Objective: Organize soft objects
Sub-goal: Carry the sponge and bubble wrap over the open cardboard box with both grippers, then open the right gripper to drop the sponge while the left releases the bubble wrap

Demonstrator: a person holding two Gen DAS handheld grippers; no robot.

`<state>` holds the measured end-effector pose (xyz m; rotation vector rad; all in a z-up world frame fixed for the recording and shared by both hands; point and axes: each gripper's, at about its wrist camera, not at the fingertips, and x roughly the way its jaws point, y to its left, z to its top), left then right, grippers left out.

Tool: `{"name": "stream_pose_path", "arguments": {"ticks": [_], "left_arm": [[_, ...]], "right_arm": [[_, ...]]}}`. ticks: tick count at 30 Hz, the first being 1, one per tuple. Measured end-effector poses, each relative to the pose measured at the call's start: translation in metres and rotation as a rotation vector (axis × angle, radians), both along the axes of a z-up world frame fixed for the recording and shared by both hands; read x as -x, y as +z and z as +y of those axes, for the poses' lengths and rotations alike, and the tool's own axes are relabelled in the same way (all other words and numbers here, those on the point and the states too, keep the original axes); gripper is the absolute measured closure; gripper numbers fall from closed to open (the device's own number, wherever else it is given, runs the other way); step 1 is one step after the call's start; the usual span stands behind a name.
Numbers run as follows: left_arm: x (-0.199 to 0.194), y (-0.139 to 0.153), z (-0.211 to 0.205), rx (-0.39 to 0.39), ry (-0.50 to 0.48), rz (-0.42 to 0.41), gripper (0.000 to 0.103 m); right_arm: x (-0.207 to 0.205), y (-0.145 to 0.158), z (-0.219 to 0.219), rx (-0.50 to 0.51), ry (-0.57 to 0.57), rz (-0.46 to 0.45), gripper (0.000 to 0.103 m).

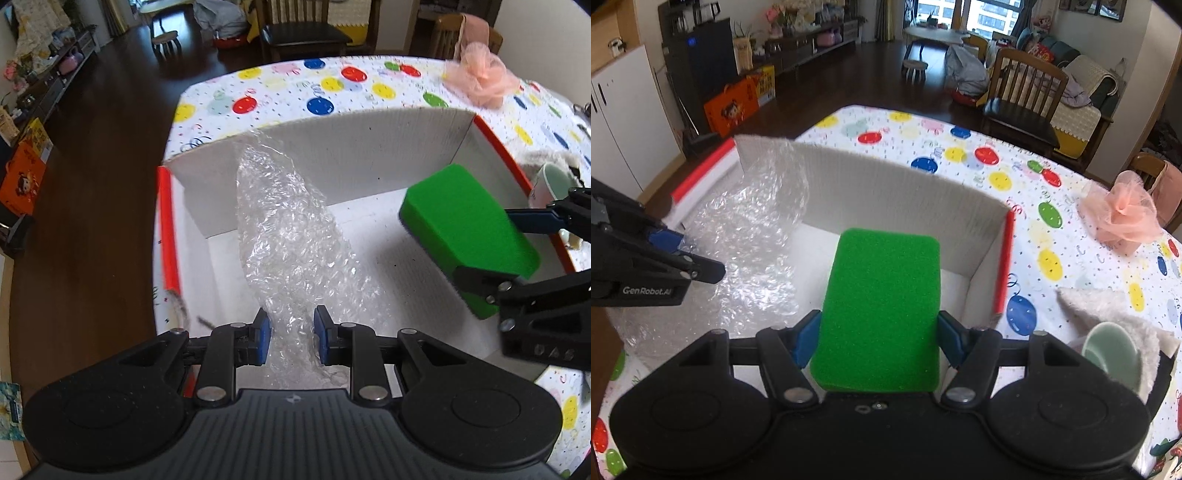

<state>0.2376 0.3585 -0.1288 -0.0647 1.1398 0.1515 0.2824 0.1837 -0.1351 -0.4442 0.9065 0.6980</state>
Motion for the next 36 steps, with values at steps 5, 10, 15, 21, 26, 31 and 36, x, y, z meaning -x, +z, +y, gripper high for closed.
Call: {"name": "stream_pose_path", "arguments": {"ticks": [5,10,15,21,26,31,36], "left_arm": [[-0.013,-0.02,-0.002,0.024,-0.018,0.047,0.079],[-0.018,-0.034,-0.003,0.03,-0.035,0.086,0.079],[-0.023,-0.04,0.0,0.063,-0.032,0.11,0.079],[-0.024,-0.046,-0.001,0.067,-0.048,0.119,0.073],[-0.024,-0.046,-0.003,0.074,-0.062,0.107,0.056],[-0.021,-0.042,-0.009,0.067,-0.08,0.085,0.049],[-0.017,-0.032,-0.01,0.075,-0.089,0.051,0.04]], "right_arm": [[-0.002,-0.014,0.01,0.039,0.013,0.02,0.038],[-0.001,-0.022,0.017,0.078,0.025,0.01,0.038],[-0.001,-0.026,0.023,0.098,0.04,0.009,0.036],[-0.004,-0.029,0.024,0.105,0.038,0.024,0.034],[-0.004,-0.027,0.025,0.11,0.045,0.022,0.026],[-0.001,-0.022,0.02,0.119,0.054,0.002,0.026],[0.003,-0.006,0.011,0.075,0.056,-0.002,0.023]]}}
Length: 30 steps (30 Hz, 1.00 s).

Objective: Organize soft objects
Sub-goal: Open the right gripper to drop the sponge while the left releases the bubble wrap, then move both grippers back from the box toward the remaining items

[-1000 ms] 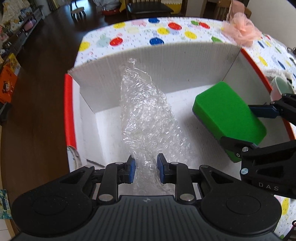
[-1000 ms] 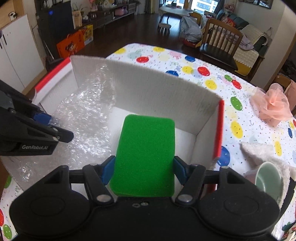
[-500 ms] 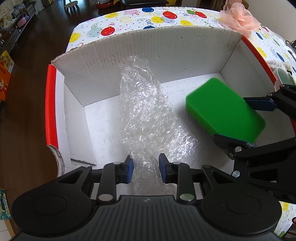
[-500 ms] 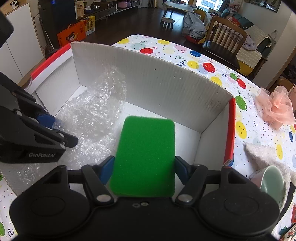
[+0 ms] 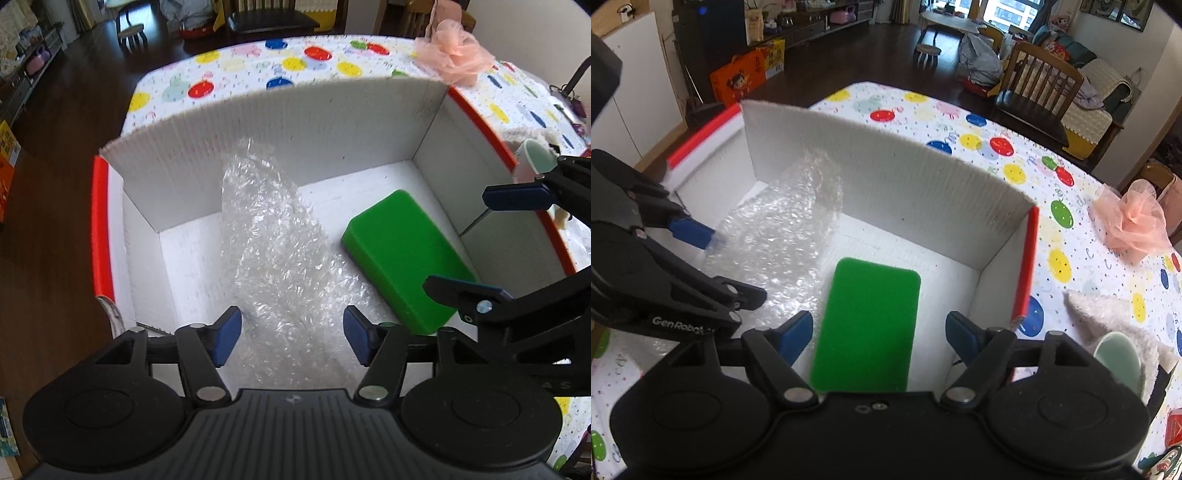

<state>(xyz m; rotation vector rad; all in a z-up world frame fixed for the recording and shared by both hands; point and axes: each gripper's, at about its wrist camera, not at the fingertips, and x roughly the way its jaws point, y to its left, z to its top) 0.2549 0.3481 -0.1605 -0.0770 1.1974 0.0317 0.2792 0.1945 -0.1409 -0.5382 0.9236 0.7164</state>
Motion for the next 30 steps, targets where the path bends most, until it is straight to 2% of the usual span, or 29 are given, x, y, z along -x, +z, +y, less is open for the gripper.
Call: {"name": "stream_pose_path", "arguments": {"ticks": [2,9,18,25,28,30], "left_arm": [[0.004,0.006,-0.003,-0.008,-0.004,-0.022,0.036],[0.017,0.034,-0.01,-0.033,-0.004,-0.101,0.036],[0.046,0.079,-0.027,-0.061,0.06,-0.225,0.036],[0.075,0.117,-0.066,-0.06,0.071,-0.328,0.035],[0.084,0.129,-0.088,-0.047,0.069,-0.36,0.028],[0.09,0.136,-0.105,-0.037,0.061,-0.382,0.028]], "right_arm": [[0.003,0.007,-0.005,-0.021,0.001,-0.006,0.022],[0.014,0.039,-0.03,-0.127,-0.013,-0.002,0.021],[0.029,0.082,-0.084,-0.266,-0.013,-0.028,0.019],[0.046,0.111,-0.138,-0.367,-0.01,-0.057,0.017],[0.051,0.121,-0.163,-0.41,-0.018,-0.064,0.016],[0.055,0.128,-0.18,-0.434,-0.027,-0.077,0.016]]}}
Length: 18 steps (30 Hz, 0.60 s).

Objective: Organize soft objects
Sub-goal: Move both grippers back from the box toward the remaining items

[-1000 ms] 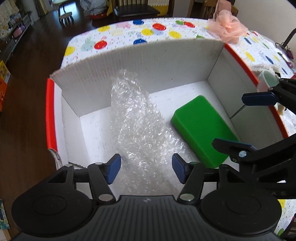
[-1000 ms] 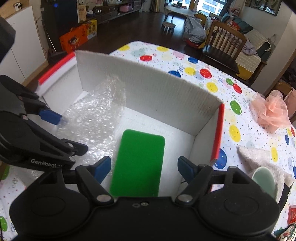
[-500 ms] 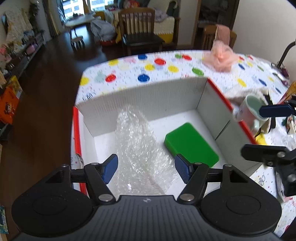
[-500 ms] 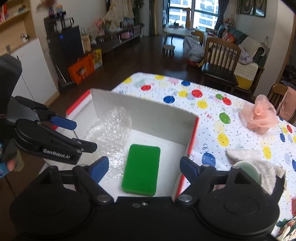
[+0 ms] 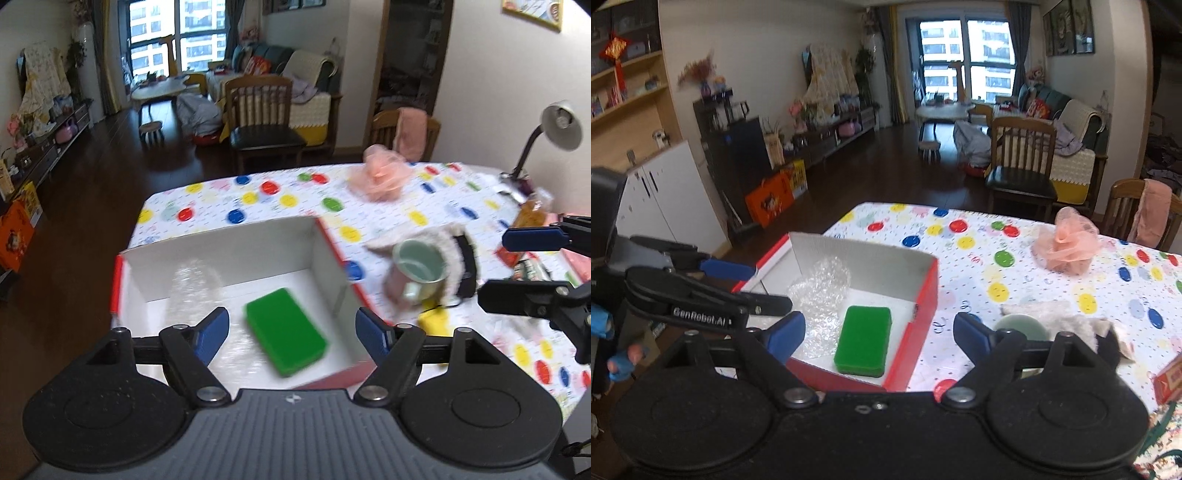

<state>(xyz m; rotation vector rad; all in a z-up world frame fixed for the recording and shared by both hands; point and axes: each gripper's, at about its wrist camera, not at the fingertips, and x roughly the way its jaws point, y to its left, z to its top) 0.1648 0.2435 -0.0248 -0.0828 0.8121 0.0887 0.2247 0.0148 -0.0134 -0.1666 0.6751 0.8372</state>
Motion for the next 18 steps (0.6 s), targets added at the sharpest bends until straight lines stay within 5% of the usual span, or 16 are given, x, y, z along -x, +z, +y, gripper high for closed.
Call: {"name": "stream_pose_path", "arguments": {"ticks": [18], "left_arm": [[0.017,0.016,-0.129,0.085,-0.055,-0.102,0.017]], "right_arm": [[0.013,0.004,-0.147,-0.082,-0.172,-0.098,0.001]]}}
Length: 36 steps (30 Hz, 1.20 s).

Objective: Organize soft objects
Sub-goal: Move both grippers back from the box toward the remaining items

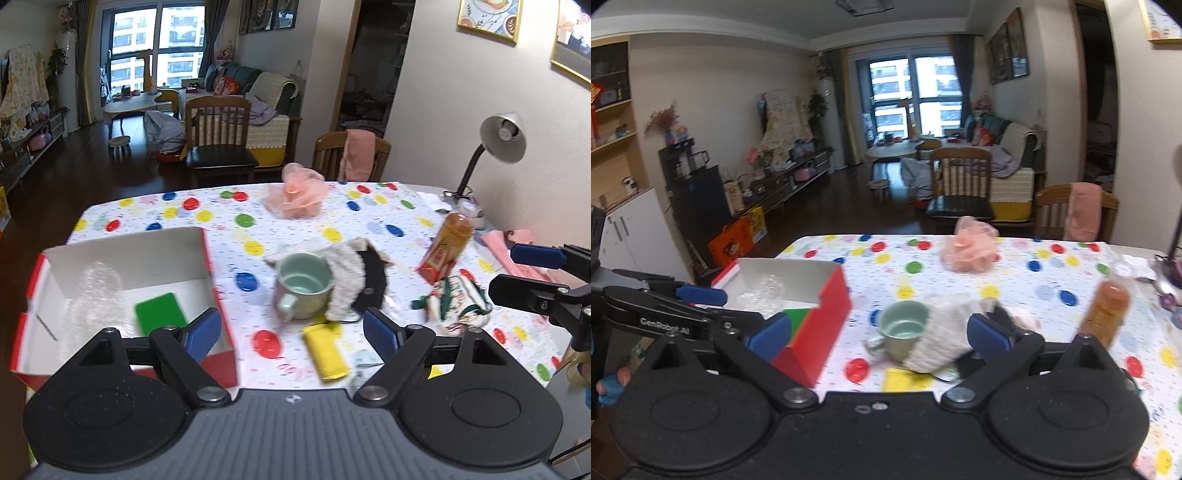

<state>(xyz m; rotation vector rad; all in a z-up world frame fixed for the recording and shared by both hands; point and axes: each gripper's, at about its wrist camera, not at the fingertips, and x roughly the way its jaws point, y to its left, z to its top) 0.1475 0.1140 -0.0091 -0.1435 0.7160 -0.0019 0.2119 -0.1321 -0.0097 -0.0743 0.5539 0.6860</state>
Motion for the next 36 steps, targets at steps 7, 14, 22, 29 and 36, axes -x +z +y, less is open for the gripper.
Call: {"name": "stream_pose_path", "arguments": {"ticks": [7,14,22,29,36], "left_arm": [[0.0,-0.008,-0.04,0.043,-0.025,-0.029,0.008],[-0.008,-0.018,-0.077,0.036,-0.052,-0.002,0.006],[-0.013,-0.037,-0.102,0.084,-0.062,-0.01,0.0],[-0.023,-0.056,-0.122,0.093,-0.113,0.003,0.0],[-0.035,-0.086,-0.129,0.088,-0.108,0.032,0.0]], "right_arm": [[-0.005,-0.013,-0.055,-0.025,-0.101,0.005,0.0],[-0.016,-0.03,-0.107,-0.017,-0.221,0.03,0.0],[-0.037,-0.052,-0.145,0.03,-0.335,0.043,0.0],[-0.064,-0.082,-0.161,0.077,-0.442,0.099,0.0],[-0.095,-0.117,-0.167,0.093,-0.548,0.207,0.001]]}}
